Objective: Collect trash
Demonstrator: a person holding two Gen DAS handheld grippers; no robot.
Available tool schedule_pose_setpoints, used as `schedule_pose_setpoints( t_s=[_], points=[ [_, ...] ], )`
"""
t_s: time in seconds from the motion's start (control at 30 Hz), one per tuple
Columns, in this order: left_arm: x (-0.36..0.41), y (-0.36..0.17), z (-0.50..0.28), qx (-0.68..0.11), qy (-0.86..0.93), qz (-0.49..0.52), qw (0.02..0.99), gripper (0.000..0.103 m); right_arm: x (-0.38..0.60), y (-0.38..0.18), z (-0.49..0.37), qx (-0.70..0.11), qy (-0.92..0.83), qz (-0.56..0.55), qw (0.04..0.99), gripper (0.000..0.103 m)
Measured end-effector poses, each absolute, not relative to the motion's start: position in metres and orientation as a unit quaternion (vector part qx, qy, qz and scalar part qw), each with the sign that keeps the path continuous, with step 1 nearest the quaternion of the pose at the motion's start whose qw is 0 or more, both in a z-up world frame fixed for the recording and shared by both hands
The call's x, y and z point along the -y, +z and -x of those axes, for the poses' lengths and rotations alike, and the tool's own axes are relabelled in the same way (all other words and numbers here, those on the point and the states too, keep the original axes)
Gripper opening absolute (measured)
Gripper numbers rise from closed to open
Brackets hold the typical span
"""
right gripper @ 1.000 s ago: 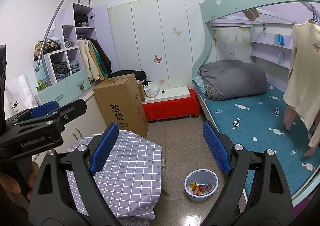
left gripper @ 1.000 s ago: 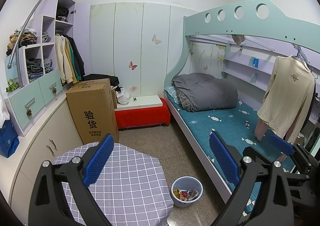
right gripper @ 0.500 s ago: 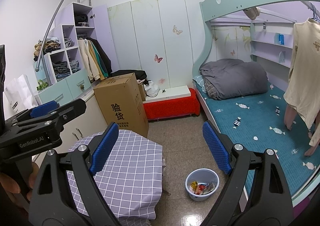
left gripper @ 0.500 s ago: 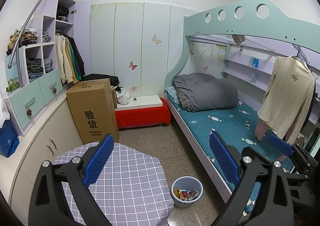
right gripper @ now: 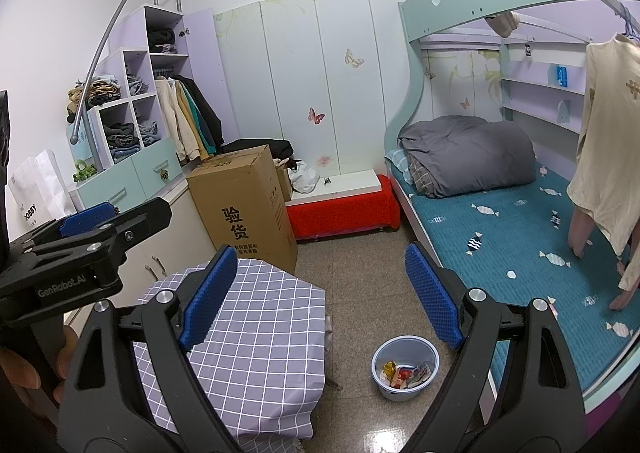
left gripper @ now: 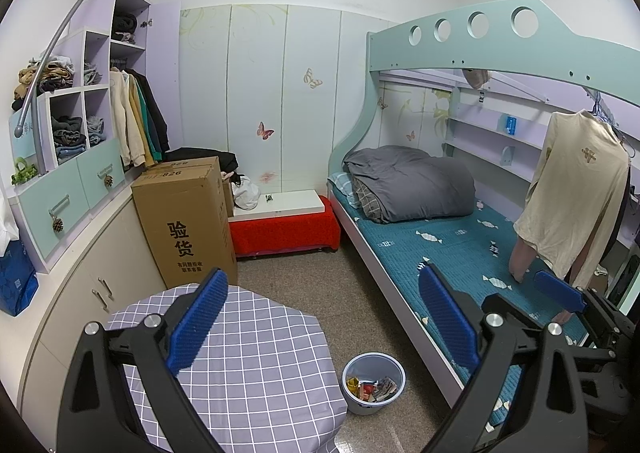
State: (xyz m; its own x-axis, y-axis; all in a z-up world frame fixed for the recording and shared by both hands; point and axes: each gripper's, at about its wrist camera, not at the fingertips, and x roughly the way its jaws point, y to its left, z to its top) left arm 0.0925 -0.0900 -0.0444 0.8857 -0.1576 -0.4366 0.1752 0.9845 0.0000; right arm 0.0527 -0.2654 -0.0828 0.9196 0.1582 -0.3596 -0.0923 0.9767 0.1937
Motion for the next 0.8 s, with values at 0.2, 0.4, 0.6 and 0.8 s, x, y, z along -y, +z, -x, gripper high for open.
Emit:
schedule_pose_setpoints(
  t_s=[0.2,0.4,0.6,0.8],
  points=[
    [0.091,-0.045,-0.093,-0.223,-0.085,-0.019,0.971,0.094,0.263,-0.084,-0.053,-0.191,0.064,-0.088,0.976,0.085],
    [0.09,-0.045,-0.093,-0.224,-0.085,-0.02,0.971,0.094,0.259,-0.087,-0.053,-0.193,0.065,-0.088,0.975,0.085],
    [0.088,-0.049,-0.094,-0.227,-0.082,-0.018,0.97,0.095,0.252,-0.092,-0.054,-0.198,0.068,-0.088,0.974,0.085],
    [0.079,-0.056,-0.098,-0.236,-0.077,-0.015,0.969,0.094,0.249,-0.095,-0.059,-0.207,0.072,-0.089,0.972,0.085]
  ],
)
